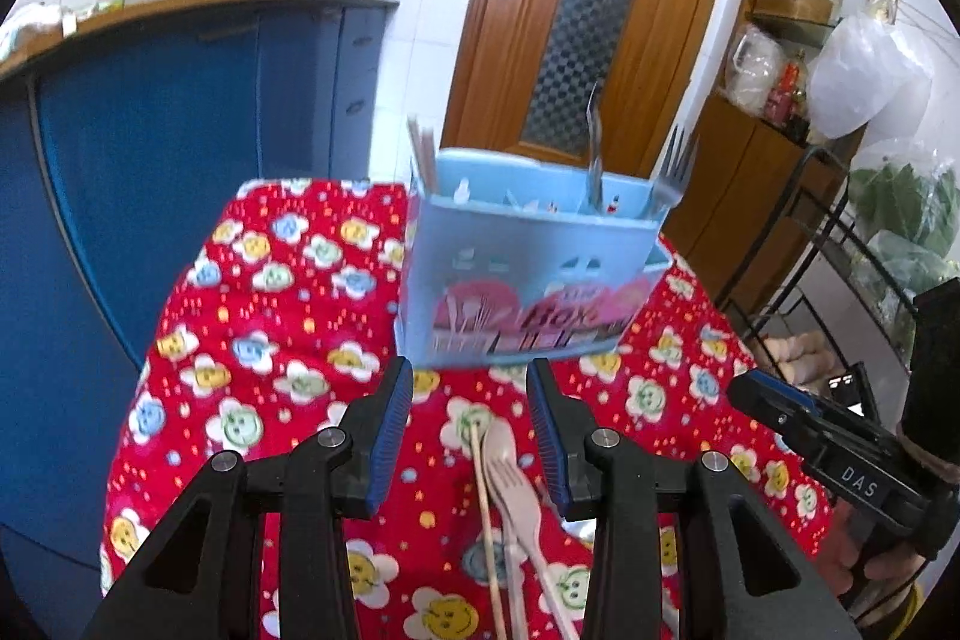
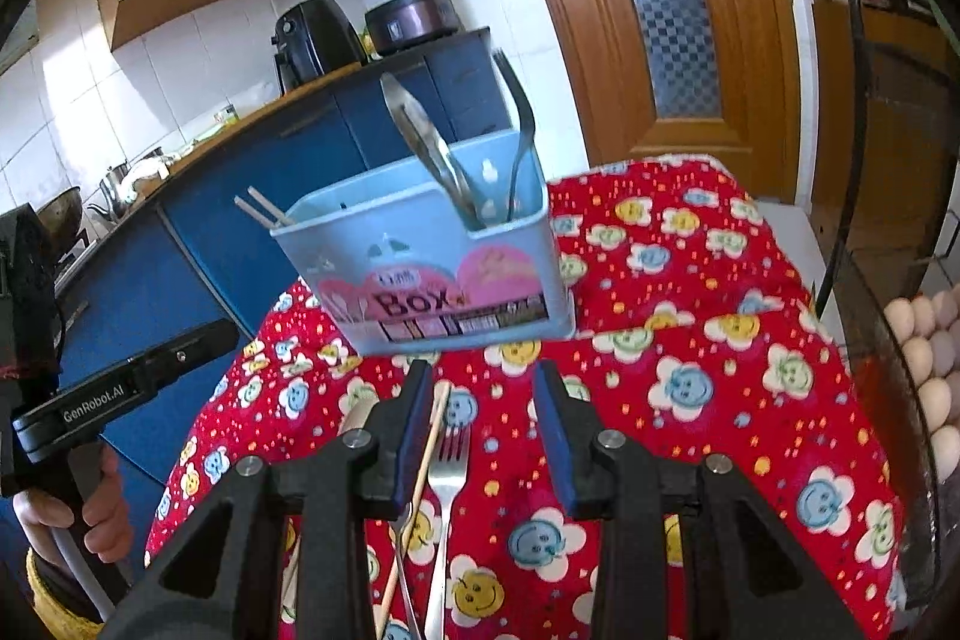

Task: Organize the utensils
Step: 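Withdraw both open tools from the holder back toward the loose utensils, then move the left tool over a wooden chopstick while the right tool nears a metal fork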

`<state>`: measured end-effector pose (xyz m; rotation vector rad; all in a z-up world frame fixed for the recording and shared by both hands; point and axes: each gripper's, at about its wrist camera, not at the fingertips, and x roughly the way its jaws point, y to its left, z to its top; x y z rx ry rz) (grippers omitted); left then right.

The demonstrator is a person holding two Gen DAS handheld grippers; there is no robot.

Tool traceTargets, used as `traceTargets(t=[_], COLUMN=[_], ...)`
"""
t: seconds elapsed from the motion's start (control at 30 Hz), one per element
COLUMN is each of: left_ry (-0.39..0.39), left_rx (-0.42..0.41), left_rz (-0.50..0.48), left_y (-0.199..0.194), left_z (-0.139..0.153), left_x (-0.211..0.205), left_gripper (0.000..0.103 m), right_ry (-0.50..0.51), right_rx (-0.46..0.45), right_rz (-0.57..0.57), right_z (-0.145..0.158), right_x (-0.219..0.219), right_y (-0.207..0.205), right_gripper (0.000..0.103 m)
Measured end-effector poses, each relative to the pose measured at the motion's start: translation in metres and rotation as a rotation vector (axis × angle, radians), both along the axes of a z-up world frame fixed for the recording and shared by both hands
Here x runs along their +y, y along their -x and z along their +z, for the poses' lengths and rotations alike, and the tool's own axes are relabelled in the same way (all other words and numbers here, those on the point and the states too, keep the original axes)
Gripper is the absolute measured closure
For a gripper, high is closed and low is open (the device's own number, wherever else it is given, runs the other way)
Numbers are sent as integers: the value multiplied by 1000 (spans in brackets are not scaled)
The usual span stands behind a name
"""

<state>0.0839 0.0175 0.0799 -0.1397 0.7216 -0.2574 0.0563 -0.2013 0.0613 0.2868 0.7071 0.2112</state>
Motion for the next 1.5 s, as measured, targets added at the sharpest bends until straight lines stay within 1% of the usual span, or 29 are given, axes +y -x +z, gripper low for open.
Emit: traceTargets(t=[0.33, 0.83, 1.17, 1.5], left_ry=[-20, -84, -124, -158], left_rx=[110, 228, 267, 249], left_rz=[-6, -52, -71, -60], left_y=[-1, 5, 2, -18], left_z=[-41, -76, -91, -93], left_x=[-1, -12, -21, -27], left_gripper=[63, 63, 63, 63], right_ry=[-24, -47, -58, -59], right_rx=[64, 110, 122, 130], right_rz=[-11, -27, -32, -34], right_z=[-24, -39, -46, -50], right_x=[-4, -13, -17, -17], right_y=[2, 8, 10, 11], right_gripper=[65, 65, 65, 65])
